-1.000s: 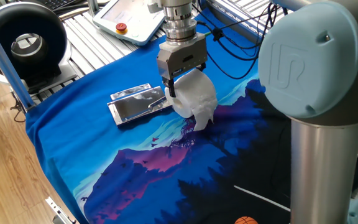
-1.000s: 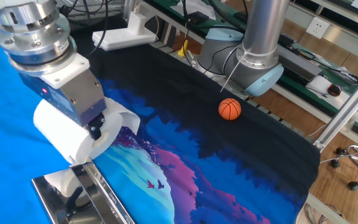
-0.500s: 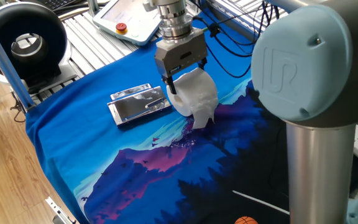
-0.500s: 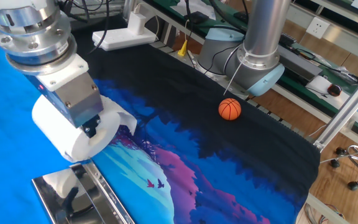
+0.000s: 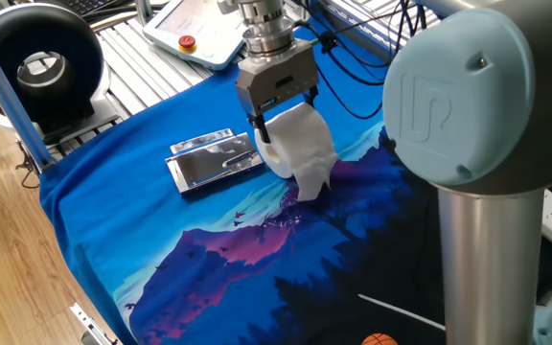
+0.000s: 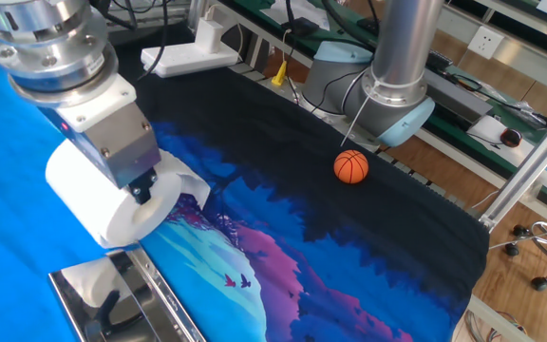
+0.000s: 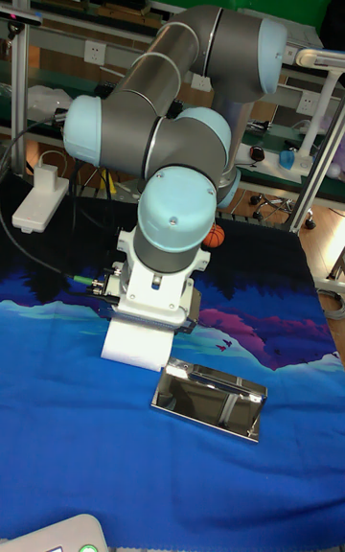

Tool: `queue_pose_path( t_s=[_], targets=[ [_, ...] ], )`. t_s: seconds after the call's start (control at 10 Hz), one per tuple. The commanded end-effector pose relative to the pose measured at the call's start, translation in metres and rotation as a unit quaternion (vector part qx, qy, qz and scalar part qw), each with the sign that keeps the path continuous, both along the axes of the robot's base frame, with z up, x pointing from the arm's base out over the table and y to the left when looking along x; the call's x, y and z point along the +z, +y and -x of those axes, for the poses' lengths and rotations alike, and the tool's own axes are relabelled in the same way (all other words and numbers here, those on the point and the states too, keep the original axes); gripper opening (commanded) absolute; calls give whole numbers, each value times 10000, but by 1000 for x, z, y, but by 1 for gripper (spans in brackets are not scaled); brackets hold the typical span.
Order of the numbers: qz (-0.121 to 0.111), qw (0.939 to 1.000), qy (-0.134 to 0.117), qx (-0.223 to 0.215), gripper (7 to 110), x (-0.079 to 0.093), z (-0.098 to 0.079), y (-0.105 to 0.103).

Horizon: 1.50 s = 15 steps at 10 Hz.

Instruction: Put the toilet paper on its holder

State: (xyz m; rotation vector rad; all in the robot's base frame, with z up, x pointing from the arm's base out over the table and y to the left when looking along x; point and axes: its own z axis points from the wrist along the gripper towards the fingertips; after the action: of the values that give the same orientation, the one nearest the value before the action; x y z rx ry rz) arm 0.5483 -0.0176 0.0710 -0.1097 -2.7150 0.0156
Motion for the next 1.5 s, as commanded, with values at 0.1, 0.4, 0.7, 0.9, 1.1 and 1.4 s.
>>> queue_pose_path(
  t_s=[0.1, 0.4, 0.7, 0.9, 1.1, 1.4],
  targets=[
    [-133, 9998, 146, 53, 7, 24, 9, -9],
    [-286, 9994, 177, 8, 7, 33, 10, -9],
    [-322, 9993, 178, -12, 7, 42, 9, -9],
    [-326, 9993, 61, -176, 7, 51, 3, -4],
    [-368, 9986, -127, -362, 7, 55, -12, 2],
    [-322, 9984, -210, -409, 7, 56, -20, -2]
  ],
)
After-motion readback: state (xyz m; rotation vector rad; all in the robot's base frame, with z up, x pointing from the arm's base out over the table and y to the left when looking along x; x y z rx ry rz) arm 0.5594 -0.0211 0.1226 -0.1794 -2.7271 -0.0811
